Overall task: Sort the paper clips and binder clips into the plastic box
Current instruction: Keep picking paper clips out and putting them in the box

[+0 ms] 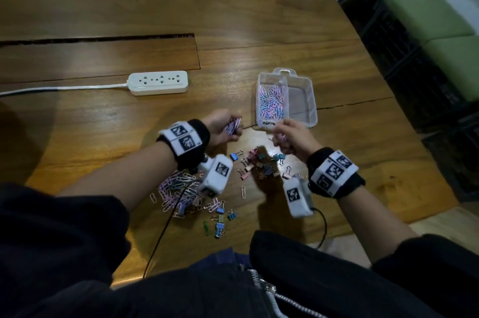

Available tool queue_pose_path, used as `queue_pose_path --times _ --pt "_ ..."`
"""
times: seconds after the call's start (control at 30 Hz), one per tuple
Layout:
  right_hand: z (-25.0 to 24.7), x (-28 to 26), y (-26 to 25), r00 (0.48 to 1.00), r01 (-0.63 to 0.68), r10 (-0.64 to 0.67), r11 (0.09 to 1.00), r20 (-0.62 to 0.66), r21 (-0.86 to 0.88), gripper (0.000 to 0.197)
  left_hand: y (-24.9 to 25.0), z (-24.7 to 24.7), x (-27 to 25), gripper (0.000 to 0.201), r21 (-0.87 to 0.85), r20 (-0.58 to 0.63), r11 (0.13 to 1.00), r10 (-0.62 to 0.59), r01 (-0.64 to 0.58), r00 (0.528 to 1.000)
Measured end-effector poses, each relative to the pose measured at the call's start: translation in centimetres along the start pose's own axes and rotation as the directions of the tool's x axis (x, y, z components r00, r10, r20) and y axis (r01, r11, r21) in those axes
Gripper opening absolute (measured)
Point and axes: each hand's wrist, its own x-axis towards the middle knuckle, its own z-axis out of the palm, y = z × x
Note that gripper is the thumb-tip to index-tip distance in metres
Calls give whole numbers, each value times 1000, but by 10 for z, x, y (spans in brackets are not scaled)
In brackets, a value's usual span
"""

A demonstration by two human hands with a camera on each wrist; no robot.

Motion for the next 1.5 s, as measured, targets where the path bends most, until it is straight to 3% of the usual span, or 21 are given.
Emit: queue_pose_path --times 0.17,0.23,0.3,0.33,0.37,0.43,0.57,0.63,0.67,0.73,0.77,0.83,0.9,0.93,1.0,1.07,1.23,1.37,1.5 --pt "-17 28 -17 981 -21 10 998 -193 -57 22 29 48 23 14 -68 -55 998 -1 -3 998" --pt "-20 39 -22 973 -21 0 996 -230 -90 21 34 65 33 34 -61 -45 997 38 -40 998" --pt "-22 50 -29 972 -1 -9 999 -233 -45 6 39 76 43 58 -103 31 993 52 -49 998" --pt "-23 53 -33 972 7 -14 1000 -235 -31 9 42 80 47 68 -130 70 990 63 -53 996" --pt "-25 59 -35 969 8 -17 999 -248 -35 23 45 83 51 78 -150 97 987 72 -57 993" --pt "-30 65 -39 969 22 -36 998 -243 -62 37 52 86 54 86 -150 119 986 90 -72 989" --pt "-40 70 -35 974 70 -101 986 -202 -153 27 60 86 49 72 3 66 992 122 -122 990" --pt "-42 63 -33 966 130 -159 980 -203 -149 19 58 76 42 42 177 25 973 145 -148 989" --pt "-42 57 -31 960 157 -185 977 -212 -143 18 55 68 39 23 281 4 948 157 -152 988" --pt "-35 38 -25 953 179 -204 975 -222 -130 14 46 45 35 9 548 -55 823 213 -149 975" --pt "-29 28 -18 959 177 -204 974 -199 -142 15 39 30 32 12 692 -50 709 239 -138 970" --pt "-11 5 -3 984 154 -171 959 -48 -239 23 20 2 23 27 926 -44 373 254 -55 966" --pt "9 -12 15 989 106 -50 899 142 -425 24 -3 -27 15 33 994 -95 71 225 81 970" --pt "18 -18 24 982 100 0 849 190 -518 21 -13 -39 13 34 990 -138 7 210 140 968" --pt "34 -25 37 983 94 36 746 180 -659 8 -28 -56 7 38 982 -185 10 217 187 959" --pt "47 -26 49 994 59 22 699 104 -713 20 -35 -65 1 43 982 -187 43 256 182 948" --pt "59 -29 54 997 51 -82 721 -12 -691 34 -60 -59 -9 39 991 -107 112 275 79 955" --pt "70 -37 62 1000 9 7 679 19 -734 46 -77 -47 -18 45 999 20 37 270 -31 963" --pt "81 -40 67 995 99 -84 609 60 -787 34 -84 -41 -24 25 994 99 11 260 -106 961"
